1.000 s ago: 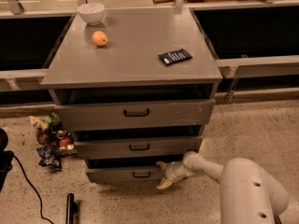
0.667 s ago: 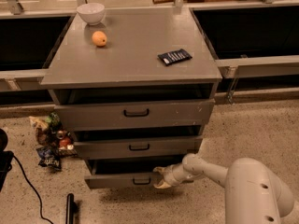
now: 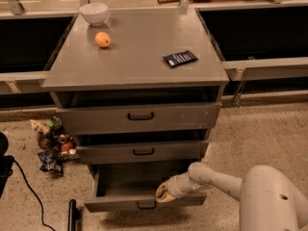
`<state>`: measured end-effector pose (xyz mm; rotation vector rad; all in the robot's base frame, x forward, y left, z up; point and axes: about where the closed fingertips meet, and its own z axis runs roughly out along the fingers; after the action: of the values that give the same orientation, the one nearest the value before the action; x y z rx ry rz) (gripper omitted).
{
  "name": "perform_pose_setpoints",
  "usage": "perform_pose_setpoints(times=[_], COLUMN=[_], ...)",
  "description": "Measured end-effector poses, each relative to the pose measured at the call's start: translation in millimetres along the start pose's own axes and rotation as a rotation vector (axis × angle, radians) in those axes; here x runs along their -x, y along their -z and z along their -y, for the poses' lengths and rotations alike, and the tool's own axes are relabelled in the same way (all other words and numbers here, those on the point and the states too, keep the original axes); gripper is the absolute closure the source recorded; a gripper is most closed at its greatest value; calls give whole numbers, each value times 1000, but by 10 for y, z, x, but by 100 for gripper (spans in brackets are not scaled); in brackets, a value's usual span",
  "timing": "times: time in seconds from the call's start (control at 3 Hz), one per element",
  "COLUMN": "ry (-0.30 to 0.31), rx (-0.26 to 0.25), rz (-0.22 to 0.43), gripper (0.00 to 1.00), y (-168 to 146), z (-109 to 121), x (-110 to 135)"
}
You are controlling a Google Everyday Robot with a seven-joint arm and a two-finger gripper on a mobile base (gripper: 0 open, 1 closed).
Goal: Open bottom drawer
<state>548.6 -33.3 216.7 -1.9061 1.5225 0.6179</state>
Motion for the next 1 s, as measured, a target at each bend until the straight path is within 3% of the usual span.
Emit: perform_pose_setpoints(times=[0.33, 1.0], ry=[1, 1], rx=[4, 4], rz=[3, 3], gripper=[83, 37], y=[-3, -3], z=[-13, -14], x=[7, 8])
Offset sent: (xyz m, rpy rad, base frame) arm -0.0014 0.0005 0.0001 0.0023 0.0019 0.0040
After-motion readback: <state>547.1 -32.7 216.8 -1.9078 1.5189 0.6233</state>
